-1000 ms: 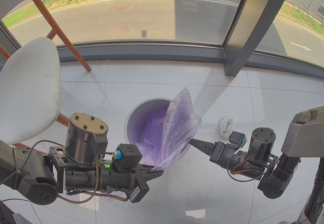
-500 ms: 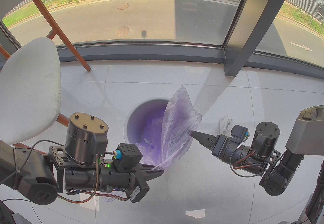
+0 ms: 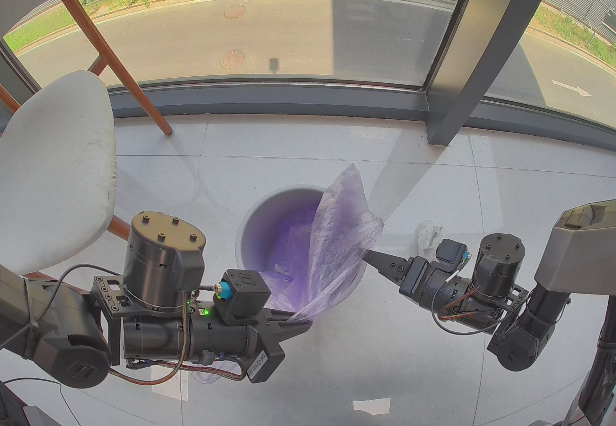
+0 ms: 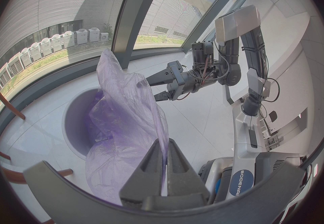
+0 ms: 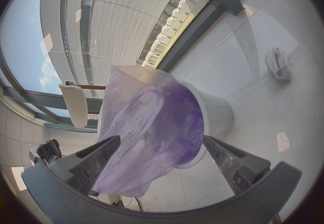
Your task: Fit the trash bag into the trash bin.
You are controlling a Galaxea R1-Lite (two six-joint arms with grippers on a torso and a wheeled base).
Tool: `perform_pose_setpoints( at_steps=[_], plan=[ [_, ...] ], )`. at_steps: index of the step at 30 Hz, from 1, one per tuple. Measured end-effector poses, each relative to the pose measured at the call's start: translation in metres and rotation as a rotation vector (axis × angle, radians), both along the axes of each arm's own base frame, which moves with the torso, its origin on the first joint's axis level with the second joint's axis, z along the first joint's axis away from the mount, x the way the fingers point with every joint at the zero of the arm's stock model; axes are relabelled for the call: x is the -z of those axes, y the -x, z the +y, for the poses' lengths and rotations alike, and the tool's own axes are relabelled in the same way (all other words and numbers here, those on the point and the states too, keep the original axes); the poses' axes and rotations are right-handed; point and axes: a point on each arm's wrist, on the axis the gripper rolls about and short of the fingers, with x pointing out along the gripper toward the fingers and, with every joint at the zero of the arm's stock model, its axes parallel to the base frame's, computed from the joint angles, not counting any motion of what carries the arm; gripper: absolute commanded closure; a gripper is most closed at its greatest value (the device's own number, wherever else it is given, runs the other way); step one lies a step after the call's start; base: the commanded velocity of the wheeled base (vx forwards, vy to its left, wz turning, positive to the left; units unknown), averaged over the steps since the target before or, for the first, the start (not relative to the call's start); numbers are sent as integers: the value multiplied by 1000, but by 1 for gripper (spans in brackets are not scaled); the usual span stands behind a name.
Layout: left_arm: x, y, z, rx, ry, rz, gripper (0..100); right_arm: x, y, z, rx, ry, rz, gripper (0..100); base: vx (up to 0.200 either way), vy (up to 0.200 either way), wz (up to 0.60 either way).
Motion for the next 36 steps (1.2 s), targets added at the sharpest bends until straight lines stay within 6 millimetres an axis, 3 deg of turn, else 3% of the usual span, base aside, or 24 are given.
perform_pose_setpoints(
  at_steps=[30, 31, 36],
  plan=[
    [0, -1, 0, -22, 14, 0, 100, -3, -15, 31, -49, -49, -60, 0, 0, 0, 0],
    [0, -1, 0, -22, 14, 0, 100, -3, -16, 32, -51, -52, -63, 100, 0, 0, 0],
    [0, 0, 1, -22, 12, 3, 100, -3, -15, 38, -63, -57, -68, 100, 0, 0, 0]
  ],
)
